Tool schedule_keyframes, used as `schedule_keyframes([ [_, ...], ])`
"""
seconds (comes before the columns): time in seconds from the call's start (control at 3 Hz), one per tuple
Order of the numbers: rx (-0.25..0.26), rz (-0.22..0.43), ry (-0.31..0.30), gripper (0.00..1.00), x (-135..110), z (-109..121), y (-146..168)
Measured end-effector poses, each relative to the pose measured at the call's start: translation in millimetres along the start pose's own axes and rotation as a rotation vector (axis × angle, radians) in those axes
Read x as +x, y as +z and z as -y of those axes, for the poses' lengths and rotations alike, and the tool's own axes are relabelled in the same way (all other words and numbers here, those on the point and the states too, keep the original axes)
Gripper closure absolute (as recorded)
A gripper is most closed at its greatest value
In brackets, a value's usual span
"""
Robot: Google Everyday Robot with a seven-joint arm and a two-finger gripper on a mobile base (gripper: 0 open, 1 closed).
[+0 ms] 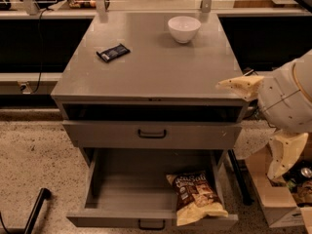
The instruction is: Pick brown chip bag from middle drawer and place on counter
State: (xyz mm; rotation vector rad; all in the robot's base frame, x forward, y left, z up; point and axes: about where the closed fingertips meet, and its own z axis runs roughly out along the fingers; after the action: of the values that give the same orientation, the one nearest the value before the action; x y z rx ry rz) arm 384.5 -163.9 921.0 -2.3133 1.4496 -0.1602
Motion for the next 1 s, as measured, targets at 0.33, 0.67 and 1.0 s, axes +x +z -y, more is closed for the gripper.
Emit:
schedule_keyframes([
  [0.33,0.0,0.0,0.0,0.0,0,0,0],
  [0.67,-0.031,-0.013,0.008,0.0,10,-9,44],
  [1.0,-0.119,-0.001,0.081,0.0,44,-59,146],
])
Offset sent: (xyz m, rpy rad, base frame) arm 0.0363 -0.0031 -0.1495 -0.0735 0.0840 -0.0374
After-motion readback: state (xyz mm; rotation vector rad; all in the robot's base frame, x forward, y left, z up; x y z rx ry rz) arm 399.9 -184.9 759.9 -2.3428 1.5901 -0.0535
